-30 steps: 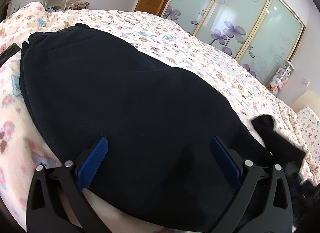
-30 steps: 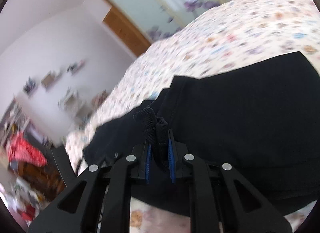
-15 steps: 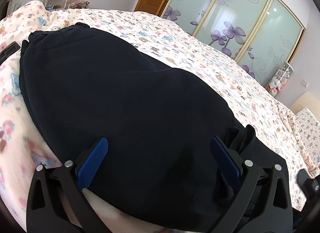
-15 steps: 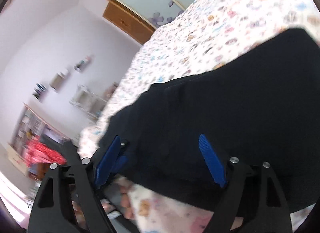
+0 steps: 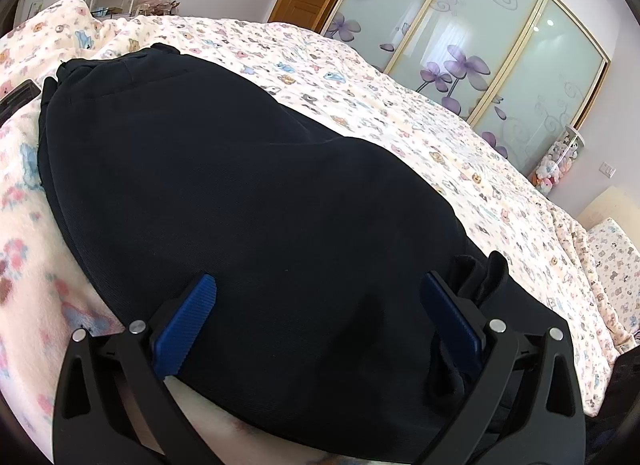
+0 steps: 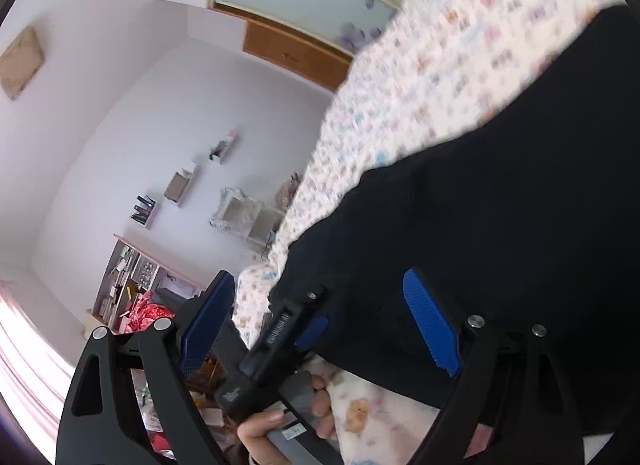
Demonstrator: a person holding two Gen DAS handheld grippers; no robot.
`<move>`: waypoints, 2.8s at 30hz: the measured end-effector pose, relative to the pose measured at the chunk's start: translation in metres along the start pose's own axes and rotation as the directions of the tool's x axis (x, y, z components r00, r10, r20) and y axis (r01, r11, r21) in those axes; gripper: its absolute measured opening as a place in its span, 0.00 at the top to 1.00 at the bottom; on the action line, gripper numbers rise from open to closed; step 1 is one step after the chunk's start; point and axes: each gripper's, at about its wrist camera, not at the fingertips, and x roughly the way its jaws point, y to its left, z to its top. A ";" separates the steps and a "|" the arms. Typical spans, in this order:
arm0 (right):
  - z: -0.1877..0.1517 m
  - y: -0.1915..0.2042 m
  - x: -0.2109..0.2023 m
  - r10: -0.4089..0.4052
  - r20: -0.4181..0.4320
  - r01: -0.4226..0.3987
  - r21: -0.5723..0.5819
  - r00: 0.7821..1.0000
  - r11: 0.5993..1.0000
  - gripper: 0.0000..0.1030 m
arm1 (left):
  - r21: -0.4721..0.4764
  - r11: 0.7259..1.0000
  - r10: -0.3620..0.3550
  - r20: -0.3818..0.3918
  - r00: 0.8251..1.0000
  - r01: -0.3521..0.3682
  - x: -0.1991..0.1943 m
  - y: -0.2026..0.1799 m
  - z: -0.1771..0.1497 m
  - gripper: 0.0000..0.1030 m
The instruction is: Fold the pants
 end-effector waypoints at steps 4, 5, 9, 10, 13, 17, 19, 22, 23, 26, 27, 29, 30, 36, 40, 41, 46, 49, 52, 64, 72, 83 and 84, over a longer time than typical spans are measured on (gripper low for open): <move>-0.016 0.003 0.032 -0.199 -0.141 0.178 -0.147 0.970 0.973 0.15 | -0.008 1.000 -0.011 0.004 1.000 0.011 -0.001 0.001 0.001 0.02; -0.022 0.010 0.031 -0.234 -0.150 0.204 -0.193 0.961 0.960 0.15 | -0.018 1.000 -0.020 0.007 1.000 0.020 -0.002 0.003 0.001 0.02; -0.025 0.025 0.025 -0.157 -0.100 0.133 -0.214 0.982 0.968 0.13 | -0.079 0.995 -0.065 0.047 0.997 0.069 -0.012 0.013 0.003 0.02; -0.025 0.026 0.028 -0.156 -0.102 0.130 -0.227 0.982 0.965 0.10 | -0.103 0.992 -0.070 0.069 0.995 0.077 -0.018 0.018 0.004 0.02; -0.031 0.023 0.052 -0.257 -0.188 0.188 -0.322 0.948 0.928 0.08 | -0.135 0.987 -0.073 0.111 0.991 0.088 -0.037 0.034 0.015 0.02; -0.037 0.040 0.054 -0.317 -0.218 0.210 -0.405 0.923 0.890 0.07 | -0.160 0.981 -0.097 0.093 0.991 0.111 -0.058 0.066 0.041 0.02; -0.034 0.042 0.043 -0.298 -0.213 0.209 -0.360 0.930 0.909 0.07 | -0.197 0.969 -0.148 0.036 0.988 0.152 -0.061 0.089 0.053 0.02; -0.024 0.051 0.022 -0.248 -0.160 0.199 -0.274 0.955 0.941 0.05 | -0.293 0.939 -0.198 -0.039 0.979 0.178 -0.061 0.132 0.067 0.02; -0.020 0.055 0.011 -0.233 -0.130 0.193 -0.261 0.964 0.946 0.01 | -0.331 0.926 -0.207 -0.052 0.977 0.179 -0.060 0.146 0.071 0.02; -0.013 0.061 -0.006 -0.200 -0.092 0.173 -0.243 0.975 0.954 0.01 | -0.448 0.867 -0.281 -0.075 0.957 0.220 -0.051 0.175 0.075 0.02; -0.011 0.062 -0.007 -0.195 -0.089 0.170 -0.238 0.977 0.956 0.01 | -0.483 0.846 -0.300 -0.080 0.951 0.226 -0.047 0.182 0.076 0.02; -0.008 0.056 -0.006 -0.201 -0.086 0.178 -0.225 0.976 0.958 0.01 | -0.525 0.817 -0.328 -0.082 0.941 0.239 -0.037 0.190 0.077 0.02; -0.008 0.052 -0.011 -0.205 -0.090 0.182 -0.219 0.975 0.959 0.01 | -0.537 0.807 -0.338 -0.081 0.938 0.245 -0.034 0.191 0.079 0.02; -0.014 0.044 -0.013 -0.222 -0.130 0.190 -0.221 0.966 0.957 0.01 | -0.591 0.780 -0.318 -0.093 0.944 0.205 -0.010 0.203 0.099 0.02; -0.016 0.048 -0.014 -0.234 -0.126 0.196 -0.256 0.964 0.947 0.01 | -0.616 0.764 -0.318 -0.097 0.943 0.194 -0.003 0.211 0.099 0.02; -0.017 0.048 -0.013 -0.235 -0.131 0.195 -0.259 0.963 0.946 0.01 | -0.607 0.771 -0.318 -0.105 0.942 0.192 -0.002 0.213 0.098 0.02; -0.019 0.044 -0.009 -0.238 -0.148 0.196 -0.253 0.960 0.947 0.01 | -0.534 0.818 -0.322 -0.120 0.939 0.213 0.000 0.208 0.093 0.02; -0.021 0.042 -0.008 -0.244 -0.154 0.201 -0.254 0.957 0.946 0.01 | -0.505 0.827 -0.348 -0.114 0.930 0.247 0.001 0.202 0.105 0.02; -0.021 0.040 -0.008 -0.257 -0.157 0.212 -0.258 0.953 0.943 0.01 | -0.497 0.827 -0.359 -0.106 0.927 0.263 0.003 0.198 0.117 0.02; -0.019 0.041 -0.007 -0.258 -0.139 0.215 -0.265 0.956 0.940 0.01 | -0.573 0.817 -0.179 -0.157 0.971 0.058 0.023 0.216 0.132 0.72; -0.004 0.043 -0.032 -0.232 -0.065 0.214 -0.205 0.971 0.955 0.01 | -0.214 0.976 0.020 -0.061 0.998 -0.033 -0.019 0.133 0.150 0.85; 0.038 0.026 -0.123 -0.259 0.178 0.257 0.039 0.949 0.966 0.01 | 0.314 0.945 -0.115 0.059 0.992 0.091 -0.087 -0.071 0.116 0.86; 0.041 0.024 -0.133 -0.275 0.203 0.269 0.057 0.940 0.961 0.01 | 0.351 0.930 -0.135 0.057 0.989 0.107 -0.090 -0.088 0.108 0.86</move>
